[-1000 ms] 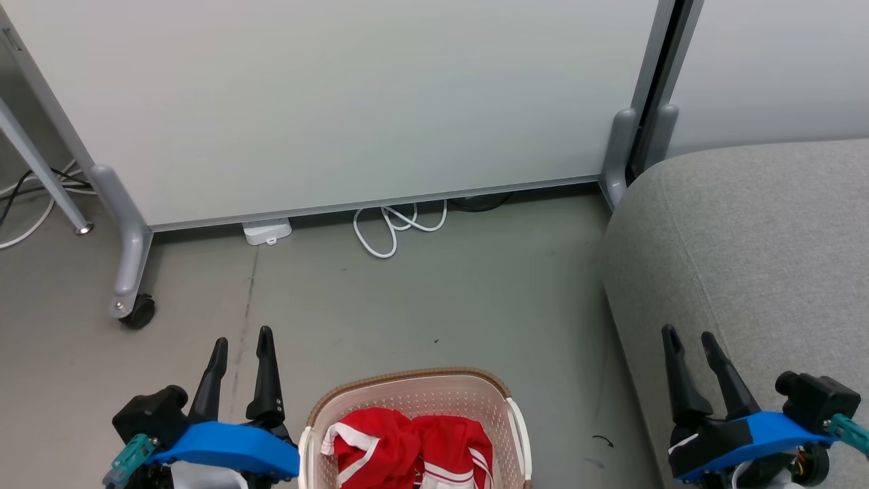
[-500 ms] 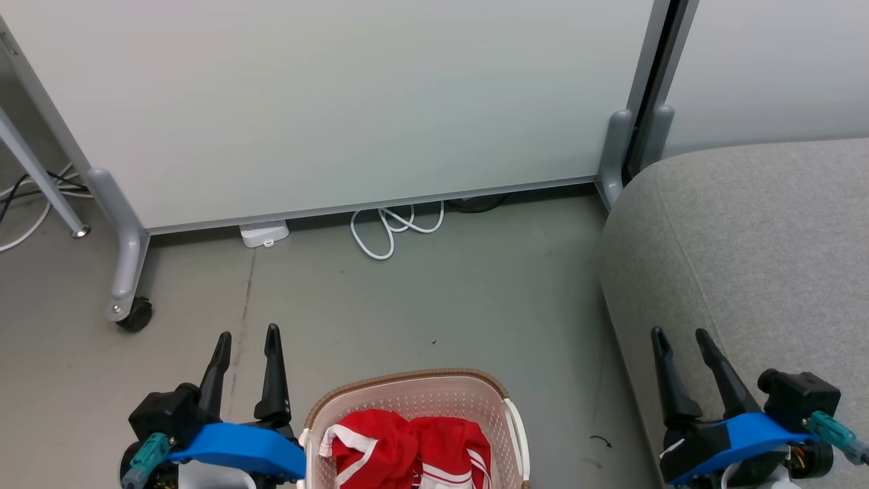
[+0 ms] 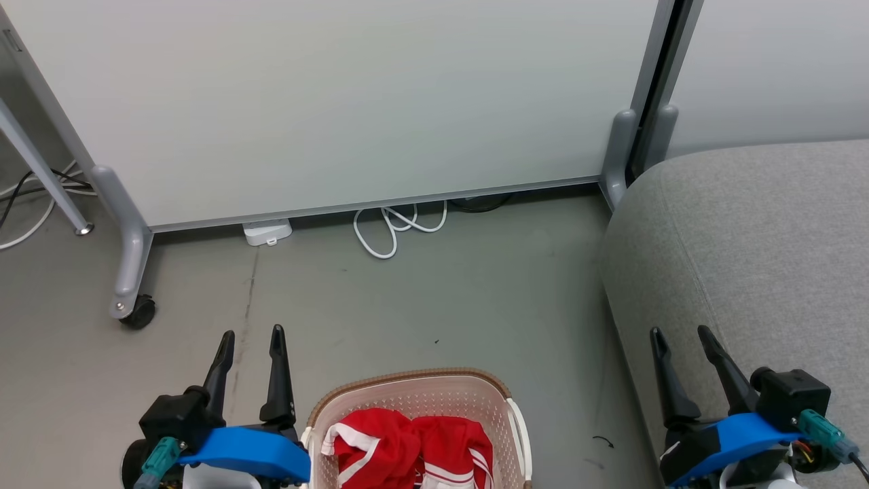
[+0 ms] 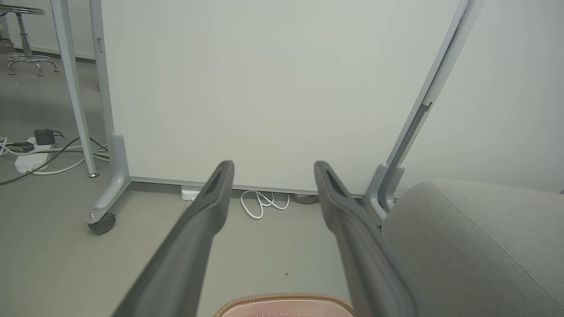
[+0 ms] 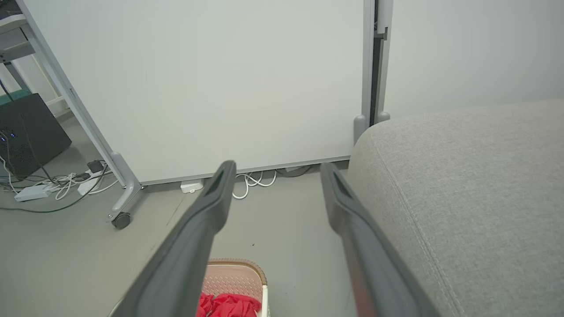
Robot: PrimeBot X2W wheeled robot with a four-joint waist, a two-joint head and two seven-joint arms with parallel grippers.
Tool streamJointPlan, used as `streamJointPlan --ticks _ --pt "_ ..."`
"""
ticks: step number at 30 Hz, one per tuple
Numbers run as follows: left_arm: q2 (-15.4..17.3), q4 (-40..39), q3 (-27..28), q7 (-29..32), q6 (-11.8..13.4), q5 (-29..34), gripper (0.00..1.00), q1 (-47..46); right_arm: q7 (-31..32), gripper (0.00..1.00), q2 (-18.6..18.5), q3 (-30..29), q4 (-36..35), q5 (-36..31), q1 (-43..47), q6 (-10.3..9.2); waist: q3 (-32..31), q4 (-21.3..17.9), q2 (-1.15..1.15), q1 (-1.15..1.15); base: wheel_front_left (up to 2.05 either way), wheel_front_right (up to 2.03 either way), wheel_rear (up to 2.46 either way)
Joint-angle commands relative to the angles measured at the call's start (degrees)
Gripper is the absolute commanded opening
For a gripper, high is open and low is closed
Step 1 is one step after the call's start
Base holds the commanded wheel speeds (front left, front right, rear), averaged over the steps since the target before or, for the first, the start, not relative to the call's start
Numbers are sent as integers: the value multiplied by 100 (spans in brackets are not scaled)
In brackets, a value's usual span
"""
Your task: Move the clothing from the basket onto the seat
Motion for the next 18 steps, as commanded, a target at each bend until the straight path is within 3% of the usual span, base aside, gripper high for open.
streamJointPlan --ticks 1,18 --pt "11 -12 8 -43 -15 120 100 -71 -37 100 -41 -10 -50 -131 -34 12 2 4 0 0 0 0 0" --pt "-19 75 -45 -237 -16 752 100 -59 -206 100 -45 -64 30 -700 -71 15 14 70 0 0 0 0 0"
